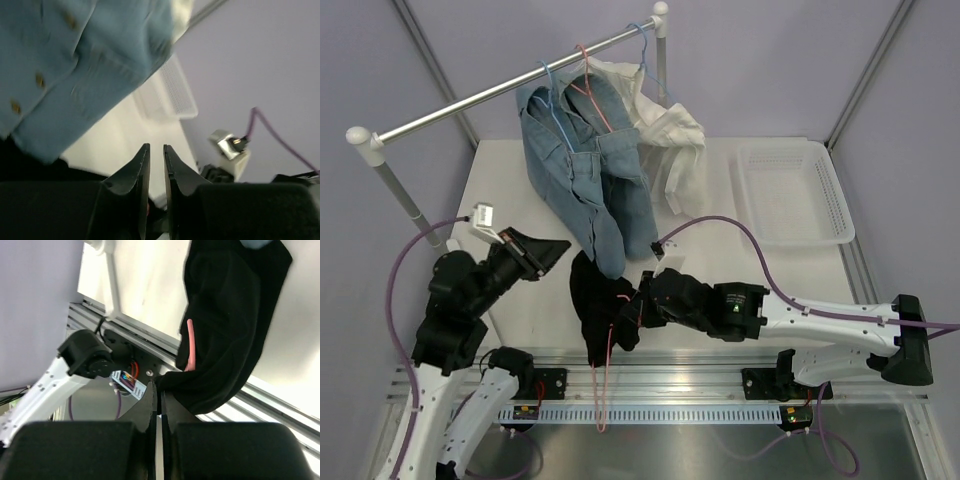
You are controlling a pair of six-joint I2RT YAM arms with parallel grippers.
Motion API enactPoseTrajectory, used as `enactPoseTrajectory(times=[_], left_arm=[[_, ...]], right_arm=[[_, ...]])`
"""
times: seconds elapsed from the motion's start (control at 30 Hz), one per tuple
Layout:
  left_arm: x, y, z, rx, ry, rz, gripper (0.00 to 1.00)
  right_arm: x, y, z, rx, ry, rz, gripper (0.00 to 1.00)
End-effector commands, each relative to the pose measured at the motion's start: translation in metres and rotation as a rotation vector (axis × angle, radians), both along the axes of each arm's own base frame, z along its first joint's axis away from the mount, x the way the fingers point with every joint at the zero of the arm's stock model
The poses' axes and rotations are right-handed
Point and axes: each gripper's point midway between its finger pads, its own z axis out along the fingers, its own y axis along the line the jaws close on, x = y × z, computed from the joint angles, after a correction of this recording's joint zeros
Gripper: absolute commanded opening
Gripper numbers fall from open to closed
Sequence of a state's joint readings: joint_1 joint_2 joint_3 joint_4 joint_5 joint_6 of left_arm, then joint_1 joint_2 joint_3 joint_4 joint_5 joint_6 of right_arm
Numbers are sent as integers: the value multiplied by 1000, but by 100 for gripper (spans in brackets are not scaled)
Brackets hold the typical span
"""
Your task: Remove the skirt from the hanger
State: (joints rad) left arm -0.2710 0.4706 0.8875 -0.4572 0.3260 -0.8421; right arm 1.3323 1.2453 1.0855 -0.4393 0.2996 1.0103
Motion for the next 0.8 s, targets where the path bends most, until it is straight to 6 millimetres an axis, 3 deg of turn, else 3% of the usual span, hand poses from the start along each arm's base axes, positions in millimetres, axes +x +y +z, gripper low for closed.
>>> enactPoseTrajectory(times=[0.0, 0.13, 0.23, 0.3, 0.43, 0.5, 0.53, 0.57, 0.63, 0.77], left_arm=[[-9, -25, -73, 75, 193, -163, 19], [-22, -27, -108, 221, 271, -170, 21], [-32, -28, -127, 319, 299, -166, 28], [-37, -28, -137, 348, 315, -164, 38], [-57, -48, -166, 445, 358, -234, 41], [-65, -55, -173, 477, 386, -231, 42], [-60, -51, -175, 512, 368, -172, 42], [-71, -59, -177, 546, 376, -195, 42], [-78, -53, -188, 649, 369, -171, 44], [-92, -61, -202, 713, 368, -178, 44]], right_arm=[[3, -15, -14, 25, 35, -86, 0], [4, -18, -17, 45, 40, -102, 0], [5, -17, -15, 43, 37, -106, 0], [6, -16, -12, 46, 38, -110, 0], [9, -19, -13, 37, 40, -136, 0], [10, -19, -10, 45, 36, -139, 0], [10, -20, -9, 45, 35, -139, 0], [10, -20, -5, 52, 32, -138, 0], [8, -21, 0, 59, 33, -133, 0], [5, -26, 9, 113, 39, -129, 0]])
